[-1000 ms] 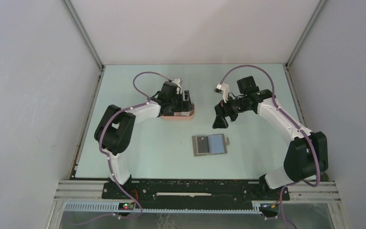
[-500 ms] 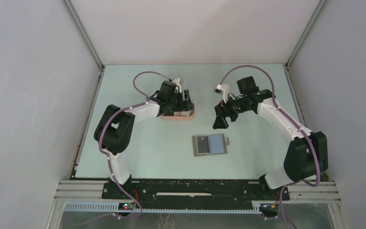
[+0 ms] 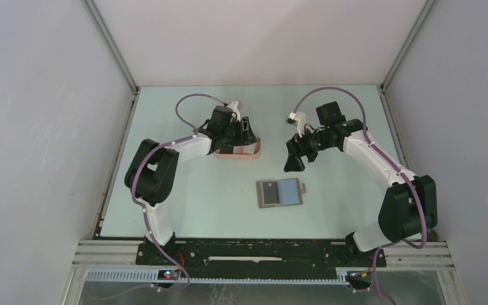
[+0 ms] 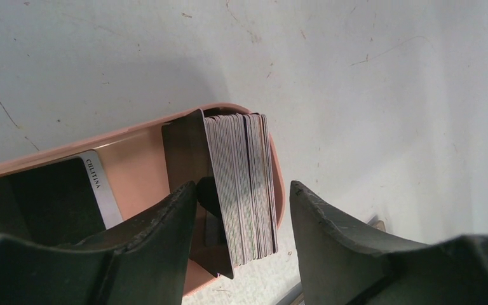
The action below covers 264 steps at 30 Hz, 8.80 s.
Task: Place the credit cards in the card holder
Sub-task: Pick up the credit card from the storage box, then insert the credit card into the card holder.
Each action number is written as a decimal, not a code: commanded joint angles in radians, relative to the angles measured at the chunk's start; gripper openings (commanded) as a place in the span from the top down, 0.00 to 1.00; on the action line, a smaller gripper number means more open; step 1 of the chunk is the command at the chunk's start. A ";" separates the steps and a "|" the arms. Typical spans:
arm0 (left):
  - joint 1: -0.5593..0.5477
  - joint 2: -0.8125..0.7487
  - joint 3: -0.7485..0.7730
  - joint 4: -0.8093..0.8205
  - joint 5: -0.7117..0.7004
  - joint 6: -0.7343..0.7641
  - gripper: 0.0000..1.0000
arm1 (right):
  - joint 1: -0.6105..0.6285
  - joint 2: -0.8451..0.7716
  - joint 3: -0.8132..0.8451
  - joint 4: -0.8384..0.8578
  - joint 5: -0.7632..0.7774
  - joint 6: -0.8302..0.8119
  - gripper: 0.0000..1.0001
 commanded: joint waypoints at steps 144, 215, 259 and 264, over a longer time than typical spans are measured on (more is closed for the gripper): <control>-0.592 -0.584 -0.939 1.467 -0.455 -0.210 0.61 | 0.006 -0.196 -0.234 0.466 -0.538 0.434 1.00; -0.495 -0.062 -0.832 1.197 -0.369 -0.352 0.98 | -0.134 0.306 -0.180 0.186 -0.135 0.344 1.00; -0.495 -0.080 -0.800 1.035 -0.404 -0.363 1.00 | -0.103 0.315 -0.162 0.238 -0.158 0.393 1.00; -0.495 -0.080 -0.803 1.040 -0.403 -0.363 1.00 | -0.120 0.283 -0.162 0.257 -0.148 0.403 1.00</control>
